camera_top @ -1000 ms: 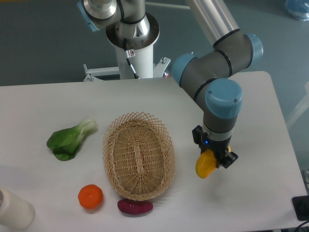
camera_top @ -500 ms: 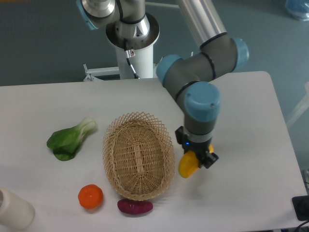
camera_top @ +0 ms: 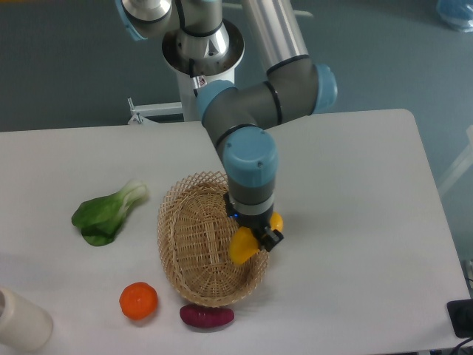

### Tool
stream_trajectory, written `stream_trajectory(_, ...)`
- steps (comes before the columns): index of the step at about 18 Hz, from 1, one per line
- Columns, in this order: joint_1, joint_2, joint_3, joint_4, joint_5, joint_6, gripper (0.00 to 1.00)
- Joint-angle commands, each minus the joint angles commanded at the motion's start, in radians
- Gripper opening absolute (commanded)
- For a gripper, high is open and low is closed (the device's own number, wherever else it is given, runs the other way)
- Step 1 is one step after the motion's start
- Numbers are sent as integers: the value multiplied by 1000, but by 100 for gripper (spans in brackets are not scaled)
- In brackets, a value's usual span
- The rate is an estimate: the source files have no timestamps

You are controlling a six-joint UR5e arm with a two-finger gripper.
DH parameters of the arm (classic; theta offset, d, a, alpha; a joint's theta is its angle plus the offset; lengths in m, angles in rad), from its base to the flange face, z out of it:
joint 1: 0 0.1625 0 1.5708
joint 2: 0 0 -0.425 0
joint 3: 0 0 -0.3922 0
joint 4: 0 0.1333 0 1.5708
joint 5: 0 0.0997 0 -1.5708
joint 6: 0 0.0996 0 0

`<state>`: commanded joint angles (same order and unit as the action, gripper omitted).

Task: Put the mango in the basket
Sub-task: 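Carry the held mango over the wicker basket and lower it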

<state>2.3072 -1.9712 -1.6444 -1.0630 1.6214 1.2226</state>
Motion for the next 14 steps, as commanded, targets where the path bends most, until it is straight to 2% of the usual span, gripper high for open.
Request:
stream_trajectory(5,-52,2,-37,3,28,-34,34)
stream_trajectory(9,-60,3,-64,60,28,-41,43)
stream_trajectory(12,-71,6,-74,77,28,-43,47)
stream_trajectory(14,-71,6,-80,95,26,-41,59)
